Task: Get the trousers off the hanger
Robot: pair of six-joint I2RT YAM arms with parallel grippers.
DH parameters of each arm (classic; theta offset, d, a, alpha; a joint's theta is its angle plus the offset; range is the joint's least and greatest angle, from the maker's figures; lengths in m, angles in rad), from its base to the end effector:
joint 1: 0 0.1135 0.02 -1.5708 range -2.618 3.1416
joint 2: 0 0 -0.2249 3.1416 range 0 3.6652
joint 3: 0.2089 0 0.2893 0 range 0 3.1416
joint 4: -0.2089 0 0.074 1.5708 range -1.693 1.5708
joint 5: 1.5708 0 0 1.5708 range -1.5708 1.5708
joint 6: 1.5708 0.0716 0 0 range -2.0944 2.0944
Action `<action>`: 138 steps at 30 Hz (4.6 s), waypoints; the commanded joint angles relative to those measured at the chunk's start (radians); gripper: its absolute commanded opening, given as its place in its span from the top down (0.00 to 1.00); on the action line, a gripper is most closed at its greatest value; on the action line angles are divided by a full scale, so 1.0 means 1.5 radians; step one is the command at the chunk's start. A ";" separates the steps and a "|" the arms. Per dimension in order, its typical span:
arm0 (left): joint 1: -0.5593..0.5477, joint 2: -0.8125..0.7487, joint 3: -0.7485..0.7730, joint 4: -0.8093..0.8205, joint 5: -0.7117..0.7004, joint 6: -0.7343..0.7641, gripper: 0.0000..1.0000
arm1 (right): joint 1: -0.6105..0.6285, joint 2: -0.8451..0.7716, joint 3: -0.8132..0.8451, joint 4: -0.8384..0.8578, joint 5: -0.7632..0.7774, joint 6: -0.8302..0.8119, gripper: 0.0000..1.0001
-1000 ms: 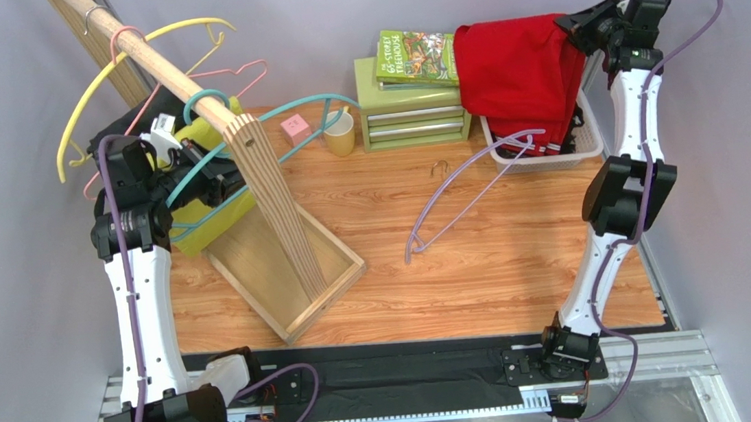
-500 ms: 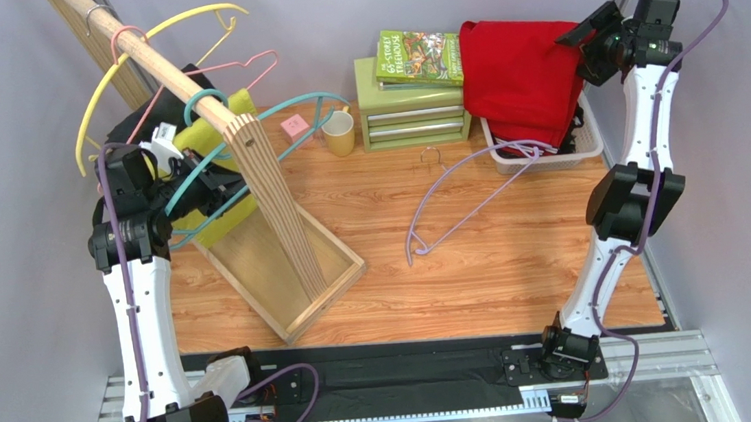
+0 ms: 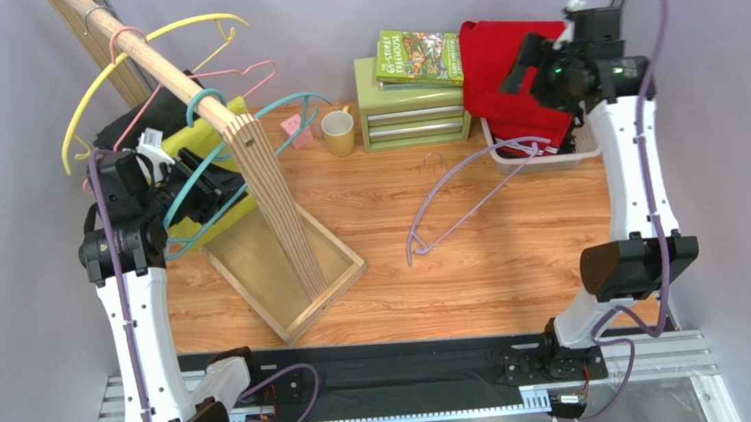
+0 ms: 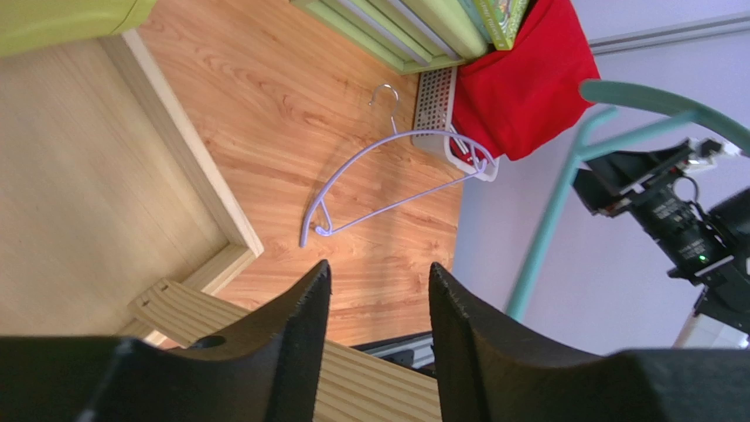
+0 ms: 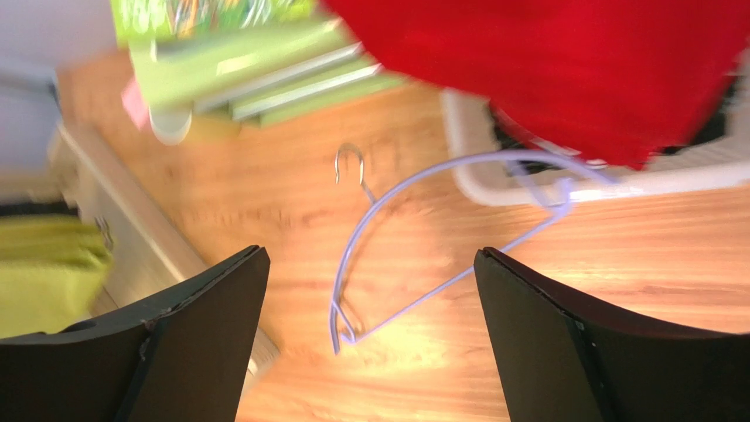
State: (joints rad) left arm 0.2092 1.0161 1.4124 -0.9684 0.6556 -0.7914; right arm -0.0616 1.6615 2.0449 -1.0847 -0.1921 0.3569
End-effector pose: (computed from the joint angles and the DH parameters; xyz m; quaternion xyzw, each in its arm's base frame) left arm 0.2530 0.0091 0.3985 -0.2634 0.8032 -0.4009 0.3532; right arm 0.3907 -0.0104 0.4059 0.1480 0.8915 0.1477 0.4019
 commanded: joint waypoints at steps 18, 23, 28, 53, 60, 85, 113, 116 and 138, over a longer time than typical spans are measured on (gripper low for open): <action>0.001 -0.083 0.183 -0.189 -0.317 -0.048 0.25 | 0.230 0.165 -0.073 0.028 0.182 0.061 0.07; 0.001 -0.116 0.176 -0.144 -0.291 -0.048 0.29 | 0.243 0.107 -0.208 0.136 0.222 0.250 0.07; 0.002 -0.141 0.151 -0.055 -0.212 -0.049 0.37 | 0.240 0.122 -0.229 0.158 0.293 0.391 0.09; -0.014 -0.242 0.228 0.080 -0.179 0.092 0.28 | 0.239 0.224 -0.249 0.170 0.422 0.674 0.31; -0.038 -0.229 0.257 0.118 -0.147 0.125 0.29 | 0.245 0.233 -0.239 0.147 0.431 0.694 0.48; -0.197 -0.219 0.285 0.025 -0.352 0.286 0.30 | 0.332 -0.009 -0.376 0.184 0.512 0.656 1.00; -0.217 -0.213 0.299 -0.063 -0.395 0.273 0.31 | 0.437 -0.111 -0.046 0.525 0.408 0.194 1.00; -0.217 -0.209 0.299 -0.062 -0.376 0.261 0.31 | 0.437 -0.111 -0.021 0.517 0.324 0.195 1.00; -0.217 -0.232 0.232 -0.003 -0.293 0.166 0.32 | 0.477 -0.068 0.113 0.457 0.019 0.345 1.00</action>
State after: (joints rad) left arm -0.1116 0.6769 1.7611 -1.0061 0.2096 -0.5117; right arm 0.6151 1.5452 2.1197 -0.4355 -0.1146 0.8177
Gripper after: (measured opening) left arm 0.683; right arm 0.062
